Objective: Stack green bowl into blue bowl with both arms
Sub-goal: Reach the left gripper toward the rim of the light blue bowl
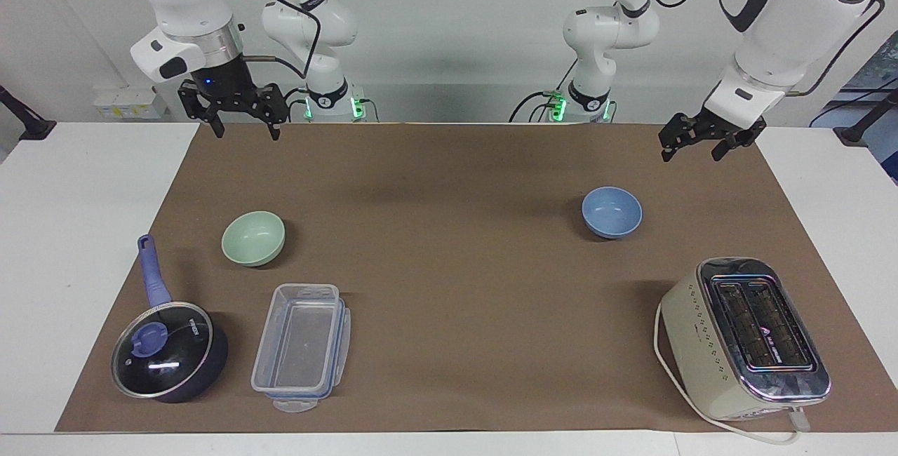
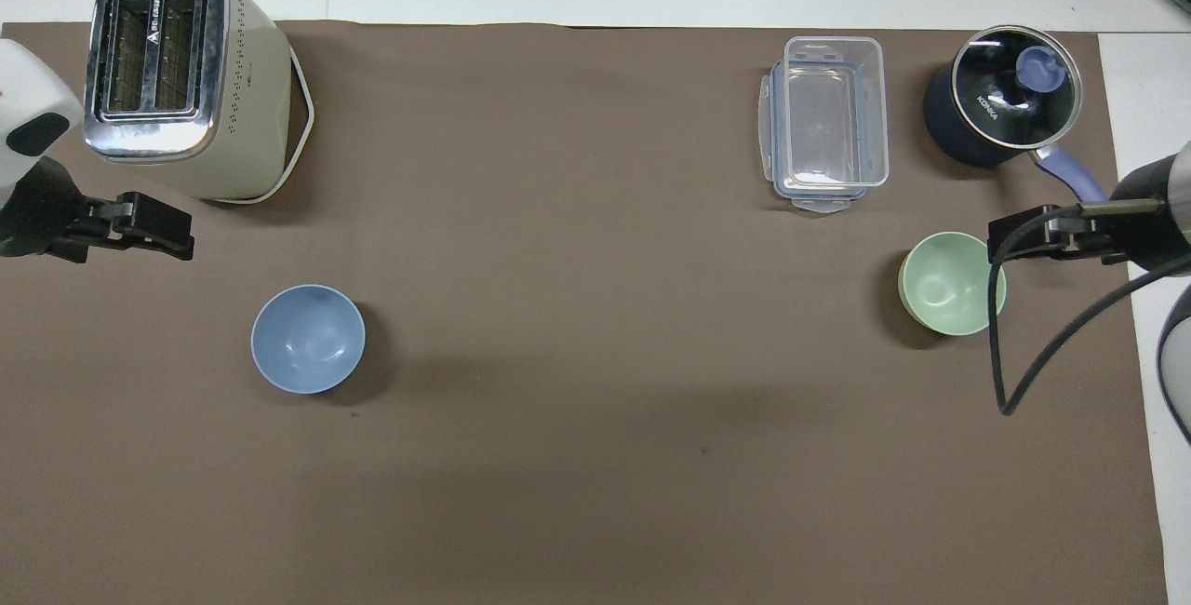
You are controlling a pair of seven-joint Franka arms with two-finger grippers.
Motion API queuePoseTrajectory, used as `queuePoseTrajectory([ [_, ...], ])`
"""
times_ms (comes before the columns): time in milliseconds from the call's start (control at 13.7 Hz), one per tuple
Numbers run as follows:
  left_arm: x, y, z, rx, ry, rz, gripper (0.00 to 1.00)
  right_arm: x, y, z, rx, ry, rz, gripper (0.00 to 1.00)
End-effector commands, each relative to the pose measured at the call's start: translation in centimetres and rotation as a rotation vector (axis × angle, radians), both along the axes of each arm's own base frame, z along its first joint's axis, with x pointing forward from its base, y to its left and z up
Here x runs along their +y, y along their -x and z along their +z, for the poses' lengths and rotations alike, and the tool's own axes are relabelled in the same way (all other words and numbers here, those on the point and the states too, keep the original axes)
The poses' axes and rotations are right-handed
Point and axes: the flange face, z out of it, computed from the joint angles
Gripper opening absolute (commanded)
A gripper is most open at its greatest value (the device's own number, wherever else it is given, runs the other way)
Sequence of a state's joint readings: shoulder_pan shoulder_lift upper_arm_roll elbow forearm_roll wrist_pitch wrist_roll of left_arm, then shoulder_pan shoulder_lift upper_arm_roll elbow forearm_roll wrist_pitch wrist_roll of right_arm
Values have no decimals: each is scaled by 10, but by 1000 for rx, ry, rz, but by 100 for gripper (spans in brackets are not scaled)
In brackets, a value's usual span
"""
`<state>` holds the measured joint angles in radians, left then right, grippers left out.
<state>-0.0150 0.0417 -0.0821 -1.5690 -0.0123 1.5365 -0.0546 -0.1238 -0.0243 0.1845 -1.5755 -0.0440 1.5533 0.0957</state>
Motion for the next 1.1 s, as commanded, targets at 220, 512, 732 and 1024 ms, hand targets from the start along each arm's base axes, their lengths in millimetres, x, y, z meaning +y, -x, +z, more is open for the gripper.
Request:
queuePoseTrajectory([
  [220,1,3,9,-9,-17,-50,100,-4,-1,2,9,-25,11,100],
  [512,7,8,1,-19,-15,-44,100,-11,-2,2,1,-25,-3,100],
  [732,13,8,-14,-24,-10,-61,100,-11,-6,2,-14,-29,-4,100],
  [1024,16,18,-54,-42,-10,-51,100,-9,-5,4,-7,-25,-6,100],
])
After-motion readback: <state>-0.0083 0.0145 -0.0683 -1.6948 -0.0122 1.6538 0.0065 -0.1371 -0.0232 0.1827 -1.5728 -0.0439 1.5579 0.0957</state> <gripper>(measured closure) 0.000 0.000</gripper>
